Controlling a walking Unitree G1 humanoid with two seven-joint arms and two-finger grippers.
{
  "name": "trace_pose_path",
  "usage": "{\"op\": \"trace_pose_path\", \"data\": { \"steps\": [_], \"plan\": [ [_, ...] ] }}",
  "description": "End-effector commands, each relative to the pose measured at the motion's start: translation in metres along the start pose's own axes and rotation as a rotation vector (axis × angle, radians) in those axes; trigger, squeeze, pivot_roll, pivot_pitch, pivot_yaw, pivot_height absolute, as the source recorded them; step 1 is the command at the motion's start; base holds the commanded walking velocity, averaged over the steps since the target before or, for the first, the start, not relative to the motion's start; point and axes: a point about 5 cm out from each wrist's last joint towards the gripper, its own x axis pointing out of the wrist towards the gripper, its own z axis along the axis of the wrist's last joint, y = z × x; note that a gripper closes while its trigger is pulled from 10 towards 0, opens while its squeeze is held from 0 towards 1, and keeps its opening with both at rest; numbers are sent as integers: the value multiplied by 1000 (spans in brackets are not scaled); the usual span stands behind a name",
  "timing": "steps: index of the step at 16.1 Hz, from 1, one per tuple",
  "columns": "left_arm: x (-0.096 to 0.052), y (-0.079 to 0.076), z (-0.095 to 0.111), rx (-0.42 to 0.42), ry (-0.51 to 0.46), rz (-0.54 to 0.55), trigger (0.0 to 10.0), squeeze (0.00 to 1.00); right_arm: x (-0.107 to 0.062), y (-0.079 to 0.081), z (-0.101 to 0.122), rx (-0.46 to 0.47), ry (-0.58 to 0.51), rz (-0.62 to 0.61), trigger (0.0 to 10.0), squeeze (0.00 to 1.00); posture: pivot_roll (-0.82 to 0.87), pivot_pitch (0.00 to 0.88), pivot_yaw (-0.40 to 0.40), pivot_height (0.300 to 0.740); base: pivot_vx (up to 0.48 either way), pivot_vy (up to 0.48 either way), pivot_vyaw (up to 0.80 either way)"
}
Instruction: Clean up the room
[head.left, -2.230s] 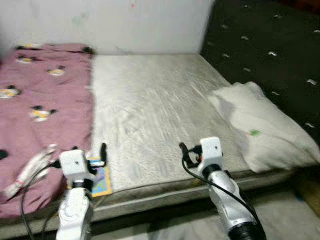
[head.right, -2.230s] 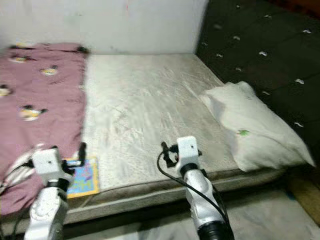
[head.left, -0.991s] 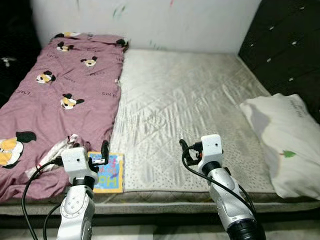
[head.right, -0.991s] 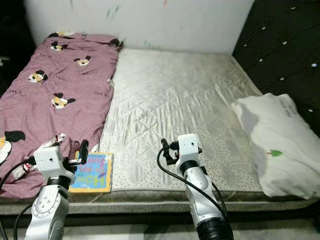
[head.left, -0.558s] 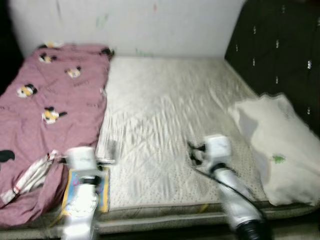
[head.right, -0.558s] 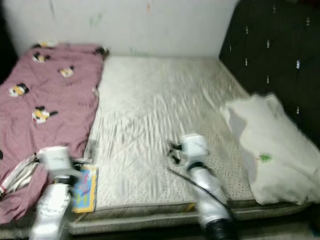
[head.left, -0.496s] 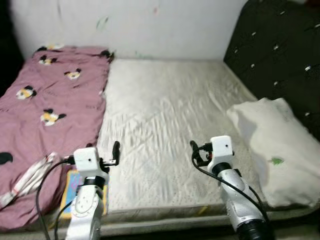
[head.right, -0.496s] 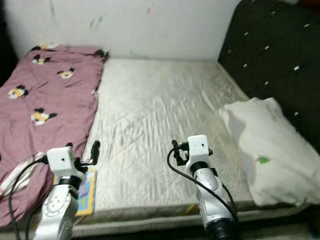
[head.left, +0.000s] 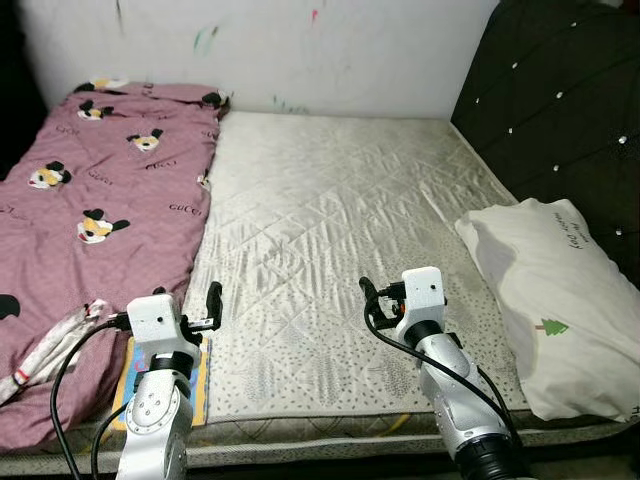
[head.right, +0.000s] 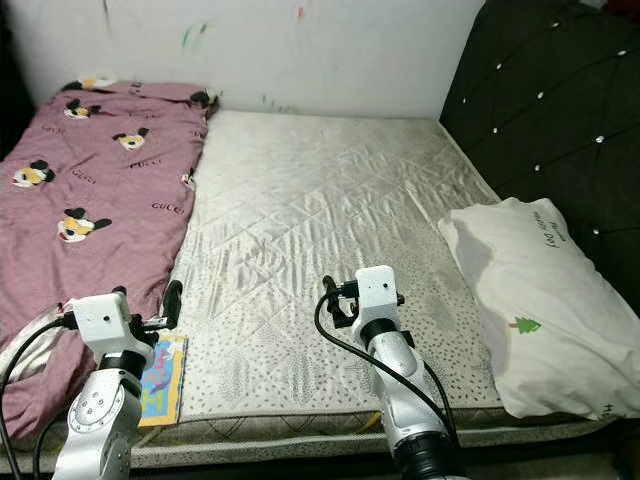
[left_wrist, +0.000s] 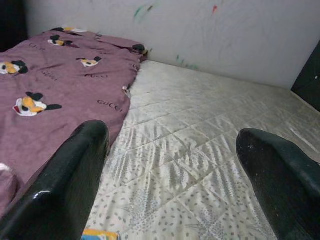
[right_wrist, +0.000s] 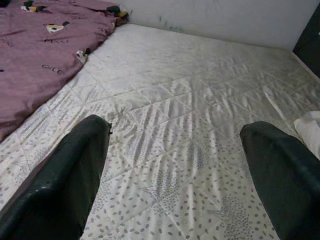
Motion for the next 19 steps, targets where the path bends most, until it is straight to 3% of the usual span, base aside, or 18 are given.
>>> {"op": "trace_pose_path", "data": {
  "steps": [1,16,19],
  "plan": [
    [1,0,-1,-8,13,-2,10000,0,1,-2,1,3,1,0,10000,0,-1,0,-79,740,0,480,0],
    [4,1,-2,-3,21,2,10000,0,2,-2,-1,13,11,0,10000,0,2,0,-78,740,0,476,0],
    [4,1,-1,-3,14,-1,10000,0,2,-2,0,14,10,-1,10000,0,2,0,-76,740,0,0,0]
  ]
}}
